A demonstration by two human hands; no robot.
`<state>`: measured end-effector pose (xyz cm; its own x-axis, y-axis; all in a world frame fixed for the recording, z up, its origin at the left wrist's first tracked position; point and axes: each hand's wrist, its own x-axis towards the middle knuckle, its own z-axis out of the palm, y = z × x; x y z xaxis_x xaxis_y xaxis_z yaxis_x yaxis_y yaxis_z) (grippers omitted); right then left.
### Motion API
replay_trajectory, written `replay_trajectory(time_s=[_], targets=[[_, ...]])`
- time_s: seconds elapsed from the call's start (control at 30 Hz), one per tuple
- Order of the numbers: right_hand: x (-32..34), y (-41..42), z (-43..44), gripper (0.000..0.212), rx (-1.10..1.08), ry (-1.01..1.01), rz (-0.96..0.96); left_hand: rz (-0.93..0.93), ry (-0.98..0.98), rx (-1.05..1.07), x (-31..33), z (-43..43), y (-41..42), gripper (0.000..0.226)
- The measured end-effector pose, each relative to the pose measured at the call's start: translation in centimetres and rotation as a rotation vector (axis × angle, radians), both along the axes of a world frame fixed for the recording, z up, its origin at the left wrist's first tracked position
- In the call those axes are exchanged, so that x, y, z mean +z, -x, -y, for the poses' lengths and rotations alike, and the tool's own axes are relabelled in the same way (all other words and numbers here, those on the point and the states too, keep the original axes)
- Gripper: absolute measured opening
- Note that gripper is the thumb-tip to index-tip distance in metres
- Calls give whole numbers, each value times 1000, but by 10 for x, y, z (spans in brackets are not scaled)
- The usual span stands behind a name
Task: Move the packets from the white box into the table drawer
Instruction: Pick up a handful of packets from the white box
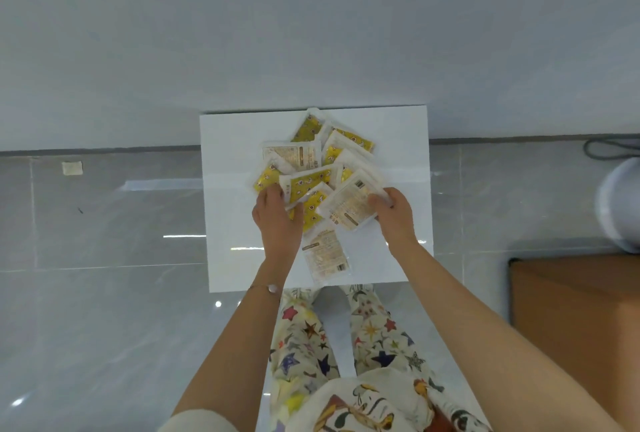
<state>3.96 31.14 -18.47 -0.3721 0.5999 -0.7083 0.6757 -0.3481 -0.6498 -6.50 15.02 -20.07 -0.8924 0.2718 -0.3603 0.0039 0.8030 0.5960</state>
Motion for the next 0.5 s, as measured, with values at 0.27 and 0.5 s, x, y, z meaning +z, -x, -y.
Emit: replay_trajectory(time_s=[0.27,0.5], targets=[[30,9,-5,8,-38,101,-122,185,-144,98,37,22,1,29],[77,13,-1,18,-59,38,-120,177,-272,281,84,64,-2,20]])
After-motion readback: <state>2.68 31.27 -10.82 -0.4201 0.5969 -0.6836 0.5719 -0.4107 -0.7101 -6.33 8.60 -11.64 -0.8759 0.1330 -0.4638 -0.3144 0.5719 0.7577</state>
